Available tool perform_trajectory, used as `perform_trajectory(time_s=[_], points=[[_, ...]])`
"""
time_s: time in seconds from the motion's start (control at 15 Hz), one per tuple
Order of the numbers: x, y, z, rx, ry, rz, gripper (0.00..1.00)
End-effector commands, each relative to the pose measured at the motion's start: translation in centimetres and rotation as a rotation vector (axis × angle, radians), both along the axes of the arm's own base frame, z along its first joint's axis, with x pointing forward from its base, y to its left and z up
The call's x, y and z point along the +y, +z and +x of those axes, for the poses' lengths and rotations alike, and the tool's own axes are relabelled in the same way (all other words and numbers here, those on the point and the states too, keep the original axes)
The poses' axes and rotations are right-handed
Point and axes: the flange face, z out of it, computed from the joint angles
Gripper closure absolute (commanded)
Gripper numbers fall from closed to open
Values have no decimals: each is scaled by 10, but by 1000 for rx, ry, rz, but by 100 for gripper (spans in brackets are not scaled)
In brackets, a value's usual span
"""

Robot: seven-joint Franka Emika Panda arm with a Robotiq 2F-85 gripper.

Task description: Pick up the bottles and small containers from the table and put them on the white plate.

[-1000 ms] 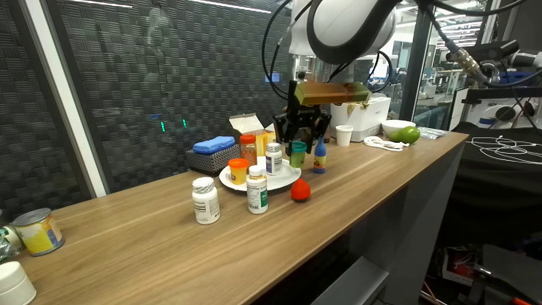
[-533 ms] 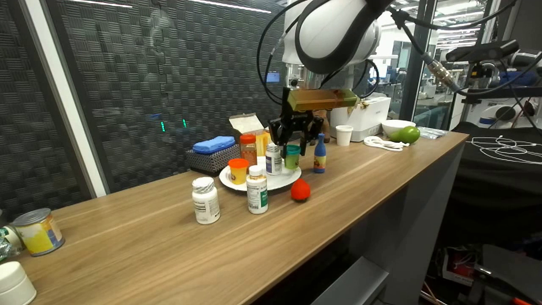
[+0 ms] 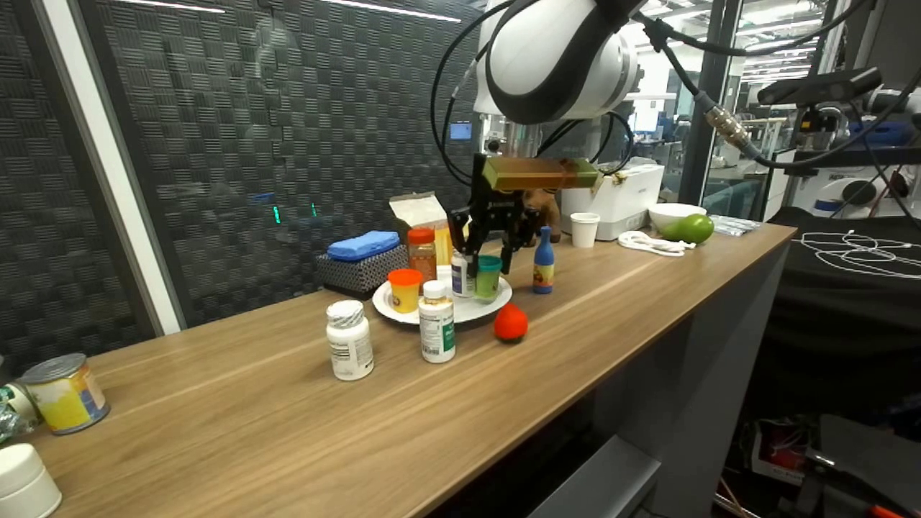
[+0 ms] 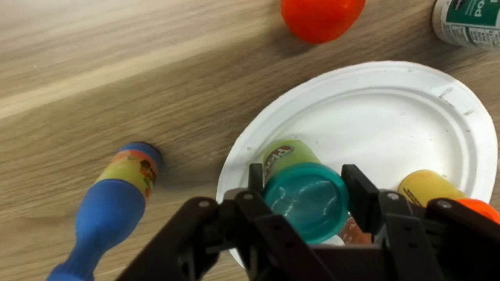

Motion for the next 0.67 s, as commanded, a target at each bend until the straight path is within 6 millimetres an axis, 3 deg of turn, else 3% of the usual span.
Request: perform_trajectory(time_s=[0.0, 0.6], points=[[-1, -3, 0, 17, 7, 29, 72], [-16, -2, 14, -48, -26, -3, 72]])
